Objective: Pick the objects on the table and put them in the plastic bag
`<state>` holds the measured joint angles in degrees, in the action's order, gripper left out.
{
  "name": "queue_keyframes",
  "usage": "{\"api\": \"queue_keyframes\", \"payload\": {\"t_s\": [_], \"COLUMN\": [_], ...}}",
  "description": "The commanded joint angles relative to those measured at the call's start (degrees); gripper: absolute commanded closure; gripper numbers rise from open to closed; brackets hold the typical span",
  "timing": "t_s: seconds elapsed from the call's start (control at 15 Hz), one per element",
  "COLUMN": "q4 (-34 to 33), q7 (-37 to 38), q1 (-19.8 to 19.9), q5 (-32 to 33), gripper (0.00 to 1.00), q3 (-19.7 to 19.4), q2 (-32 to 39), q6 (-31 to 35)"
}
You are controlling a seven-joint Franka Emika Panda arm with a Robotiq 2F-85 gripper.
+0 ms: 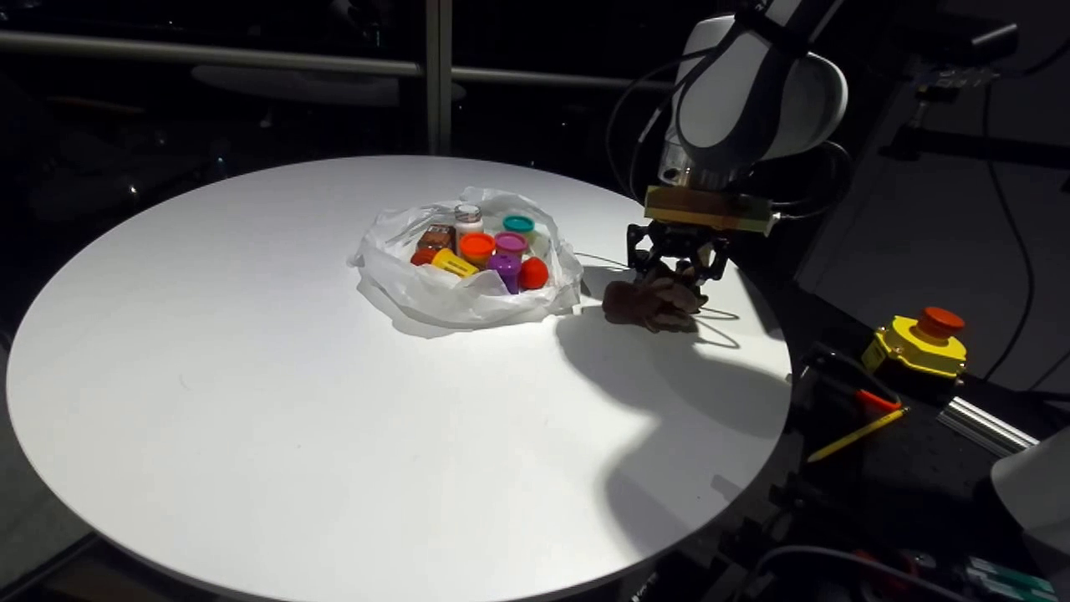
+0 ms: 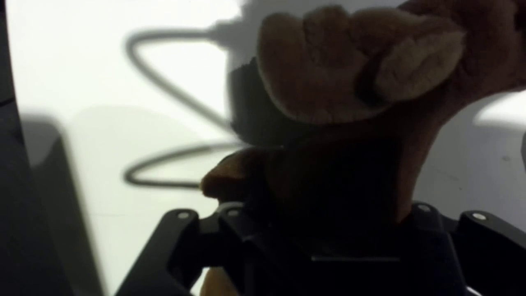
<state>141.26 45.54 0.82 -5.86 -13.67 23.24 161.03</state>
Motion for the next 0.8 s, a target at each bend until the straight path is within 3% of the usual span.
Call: {"api": "queue_keyframes", "payload": {"t_s": [0.0,0.13,0.33,0.4,0.53,0.73], "q4": [0.38,0.15,-2.22,-3.36,-6.45,-10.86], "q7": [2.78,5.64,13.13,15.78,19.69,21.50], "q1": [-4.27,-7.40,-11.27,-11.59,-10.60,-9.08], "q5": [2.37,6.48,16.66,20.00,23.80,22.24], "gripper": [0.68,0.82,0.86,0.83,0.86,0.85], "q3": [-4.40,-7.53,-10.37,-9.68,-5.46,1.65], "q2": [-5.65,-9.60,-15.06,-16.68,-18.62,-17.38], "q6": [-1.22,-2.12,-3.45,-4.19,-6.70,-8.88]}}
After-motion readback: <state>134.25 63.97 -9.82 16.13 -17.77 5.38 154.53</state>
